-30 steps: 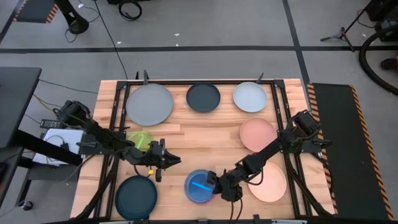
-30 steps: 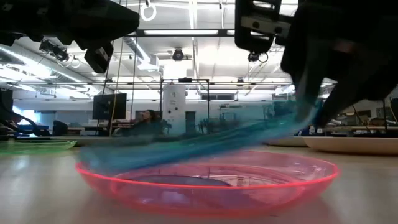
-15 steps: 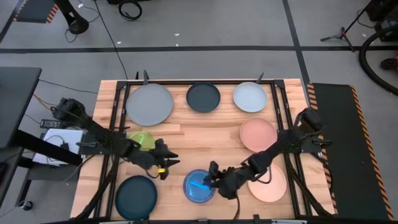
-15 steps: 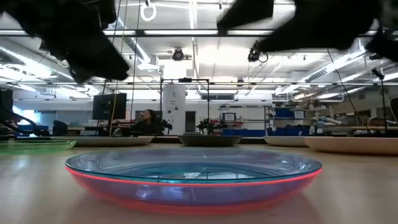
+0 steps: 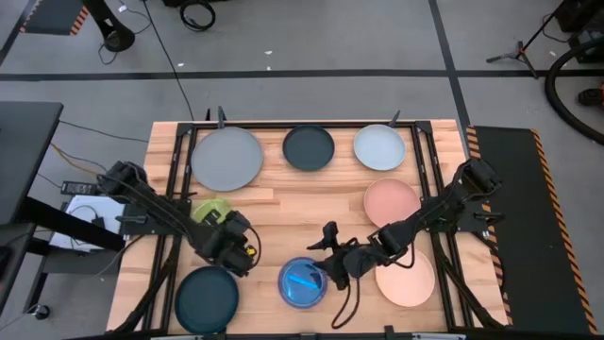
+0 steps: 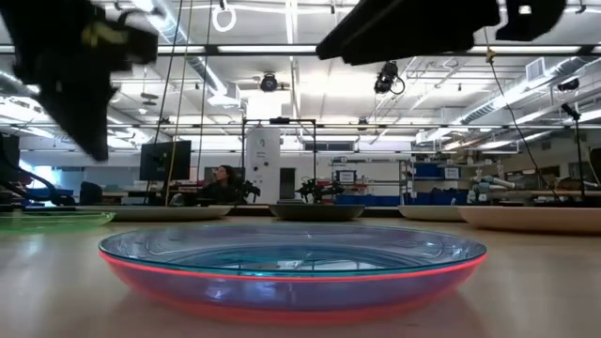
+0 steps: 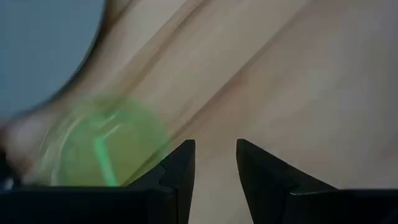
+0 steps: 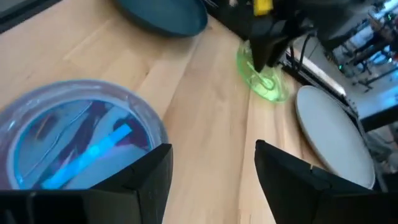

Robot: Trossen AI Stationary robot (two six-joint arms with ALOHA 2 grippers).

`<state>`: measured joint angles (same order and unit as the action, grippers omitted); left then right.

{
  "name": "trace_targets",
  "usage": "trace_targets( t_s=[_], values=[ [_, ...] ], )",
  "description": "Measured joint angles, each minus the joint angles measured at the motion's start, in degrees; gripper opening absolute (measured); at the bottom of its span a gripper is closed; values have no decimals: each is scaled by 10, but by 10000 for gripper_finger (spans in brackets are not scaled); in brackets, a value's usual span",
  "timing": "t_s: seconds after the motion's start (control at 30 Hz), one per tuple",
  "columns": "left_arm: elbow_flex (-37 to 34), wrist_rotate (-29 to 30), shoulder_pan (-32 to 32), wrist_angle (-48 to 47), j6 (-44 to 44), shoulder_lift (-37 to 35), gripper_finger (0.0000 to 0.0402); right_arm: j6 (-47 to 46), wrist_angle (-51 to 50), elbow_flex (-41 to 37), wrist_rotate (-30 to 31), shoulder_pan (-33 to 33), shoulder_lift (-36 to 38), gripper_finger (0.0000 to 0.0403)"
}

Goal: Stack plastic plates
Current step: Stack the green plate on the blue plate

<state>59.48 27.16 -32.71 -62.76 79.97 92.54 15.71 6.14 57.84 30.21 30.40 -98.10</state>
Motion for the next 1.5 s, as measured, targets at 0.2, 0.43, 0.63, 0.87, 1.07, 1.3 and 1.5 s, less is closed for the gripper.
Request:
trace_targets(
  t_s=[0.2, 0.43, 0.63, 0.87, 1.07, 1.3, 1.5],
  values=[
    [-63, 63, -11, 125, 33, 51, 126, -36, -10, -2, -3, -2, -2, 232],
    [-90, 128, -12, 90, 65, 54, 126, -64, -26, -2, -4, 2, -2, 232],
    [-104, 130, -9, -25, 256, 53, 126, -95, -38, -2, -4, 1, -2, 232],
    [-158, 60, -5, 58, 325, 53, 126, -96, -40, -2, -4, -6, -2, 232],
    [-166, 62, 6, 87, 315, 53, 126, -96, -40, -2, -4, -22, -2, 232],
    [-123, 112, 29, 88, 209, 53, 126, -102, -39, -2, -17, -39, -2, 232],
    [-89, 133, 45, 93, 154, 53, 126, -106, -39, -2, -25, -44, -2, 232]
  ],
)
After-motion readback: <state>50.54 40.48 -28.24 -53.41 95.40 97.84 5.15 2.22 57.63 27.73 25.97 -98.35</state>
